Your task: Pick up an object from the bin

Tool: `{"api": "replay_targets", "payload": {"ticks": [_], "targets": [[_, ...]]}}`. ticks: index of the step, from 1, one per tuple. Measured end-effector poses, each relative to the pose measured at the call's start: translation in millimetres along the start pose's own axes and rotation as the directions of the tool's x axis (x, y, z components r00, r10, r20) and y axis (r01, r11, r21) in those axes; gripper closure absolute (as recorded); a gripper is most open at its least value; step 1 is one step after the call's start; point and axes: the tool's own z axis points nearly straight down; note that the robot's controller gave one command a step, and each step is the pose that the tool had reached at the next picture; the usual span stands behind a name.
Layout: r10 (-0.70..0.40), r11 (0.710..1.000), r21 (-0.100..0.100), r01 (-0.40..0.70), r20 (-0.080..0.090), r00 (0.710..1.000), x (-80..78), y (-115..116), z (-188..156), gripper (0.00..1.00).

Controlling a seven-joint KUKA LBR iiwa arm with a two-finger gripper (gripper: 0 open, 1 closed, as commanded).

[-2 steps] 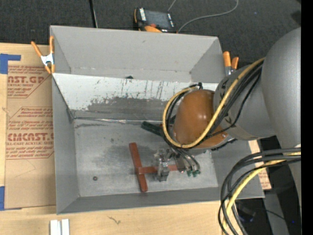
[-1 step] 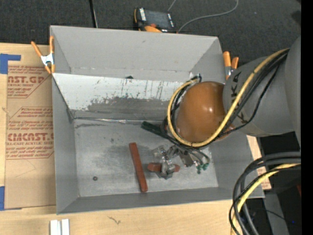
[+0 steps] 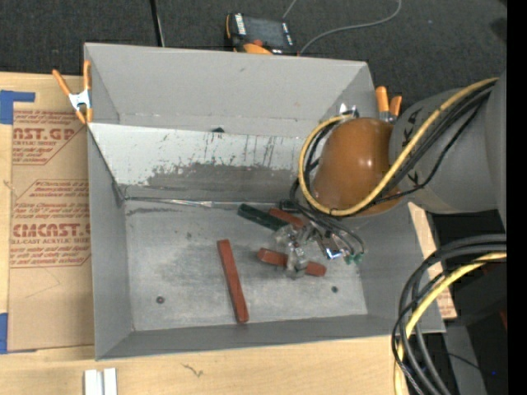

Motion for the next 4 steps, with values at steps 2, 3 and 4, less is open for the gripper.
{"api": "replay_targets", "payload": {"ticks": [2,3,4], "targets": [[-0.008,1.0,0.001,0.008,0.006,1.0,-33.2,-13,-39,1.0],[-0.012,1.0,0.001,0.012,0.009,1.0,-51.4,-14,-115,1.0],[-0.199,0.98,-0.007,0.199,-0.002,0.98,-30.6,67,-78,1.0]]}}
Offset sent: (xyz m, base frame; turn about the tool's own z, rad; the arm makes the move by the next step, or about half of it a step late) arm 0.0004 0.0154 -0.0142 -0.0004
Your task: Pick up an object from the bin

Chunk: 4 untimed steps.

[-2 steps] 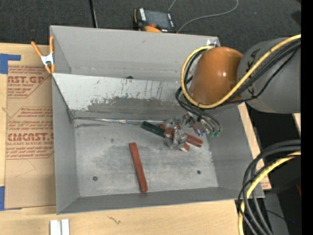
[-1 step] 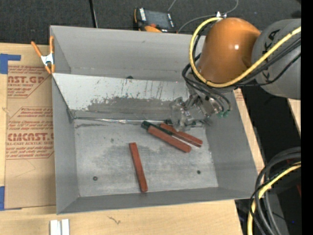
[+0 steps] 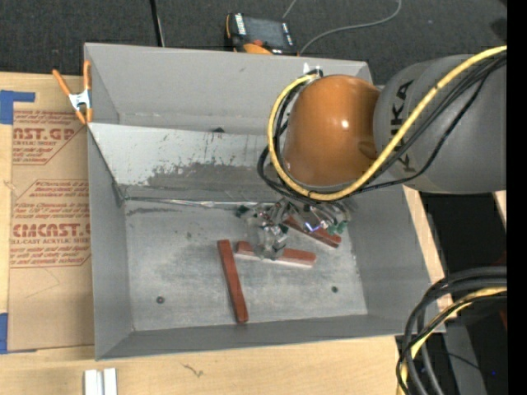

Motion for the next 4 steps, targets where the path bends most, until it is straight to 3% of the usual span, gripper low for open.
{"api": "replay_targets", "payload": {"ticks": [1,2,3,4], "targets": [[0.005,1.0,0.003,-0.005,0.003,1.0,0.0,-3,-1,0.0],[0.037,0.999,0.001,-0.037,-0.004,0.999,24.6,-56,109,0.0],[0.034,0.999,0.003,-0.034,0.001,0.999,22.2,-55,104,1.0],[0.042,0.999,0.009,-0.042,0.011,0.999,4.5,-67,-59,1.0]]}}
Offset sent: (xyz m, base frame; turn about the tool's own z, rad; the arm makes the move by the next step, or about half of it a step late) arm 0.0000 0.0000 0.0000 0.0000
